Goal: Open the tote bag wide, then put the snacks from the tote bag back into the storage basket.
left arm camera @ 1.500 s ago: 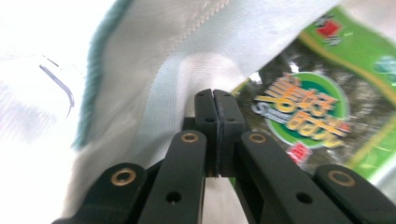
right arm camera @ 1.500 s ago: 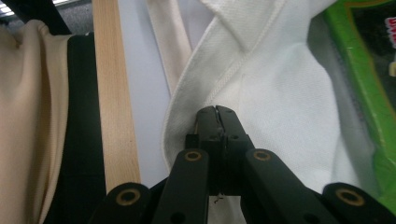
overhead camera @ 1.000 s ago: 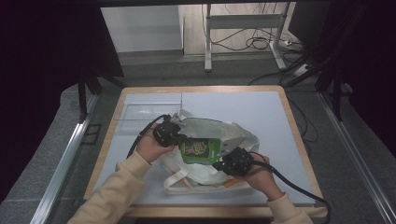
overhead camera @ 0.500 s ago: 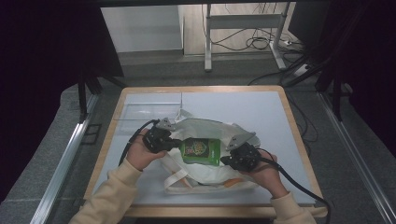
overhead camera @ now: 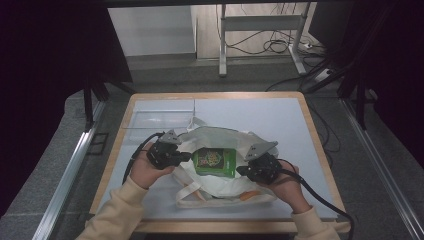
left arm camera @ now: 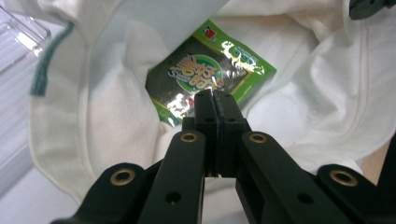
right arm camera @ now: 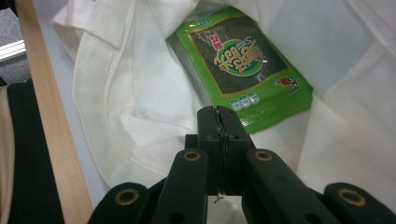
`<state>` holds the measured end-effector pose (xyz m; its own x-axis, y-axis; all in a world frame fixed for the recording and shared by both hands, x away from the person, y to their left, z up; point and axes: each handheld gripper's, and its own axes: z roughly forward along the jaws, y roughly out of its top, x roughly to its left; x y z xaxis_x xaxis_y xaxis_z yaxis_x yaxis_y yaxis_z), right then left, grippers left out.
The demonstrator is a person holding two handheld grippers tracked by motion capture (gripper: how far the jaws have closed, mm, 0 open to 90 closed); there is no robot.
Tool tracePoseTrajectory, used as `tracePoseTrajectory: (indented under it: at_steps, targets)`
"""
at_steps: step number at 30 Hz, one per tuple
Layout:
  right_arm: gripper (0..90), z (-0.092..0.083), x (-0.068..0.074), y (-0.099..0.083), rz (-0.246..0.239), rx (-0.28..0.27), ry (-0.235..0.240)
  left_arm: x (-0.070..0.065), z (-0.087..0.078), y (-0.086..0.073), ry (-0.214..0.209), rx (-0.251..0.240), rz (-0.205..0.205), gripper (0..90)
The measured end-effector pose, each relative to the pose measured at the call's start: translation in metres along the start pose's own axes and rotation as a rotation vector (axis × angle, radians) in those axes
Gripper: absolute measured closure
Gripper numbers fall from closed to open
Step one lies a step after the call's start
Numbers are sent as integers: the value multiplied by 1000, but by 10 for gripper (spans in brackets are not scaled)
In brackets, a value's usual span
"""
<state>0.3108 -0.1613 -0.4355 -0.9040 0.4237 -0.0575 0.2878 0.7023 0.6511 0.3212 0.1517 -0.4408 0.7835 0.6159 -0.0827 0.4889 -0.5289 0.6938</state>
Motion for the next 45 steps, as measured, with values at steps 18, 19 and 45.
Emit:
tracePoseTrajectory:
  at_steps: [18, 19, 45]
  targets:
    - [385, -1, 12, 7, 153, -45, 18, 9, -19, -10, 46, -121, -48, 412]
    - [360, -3, 13, 8, 150, -66, 19, 10, -20, -10, 45, -123, -51, 409]
    - [103, 14, 28, 35, 388, -109, -115, 15, -25, -18, 57, -117, -52, 372]
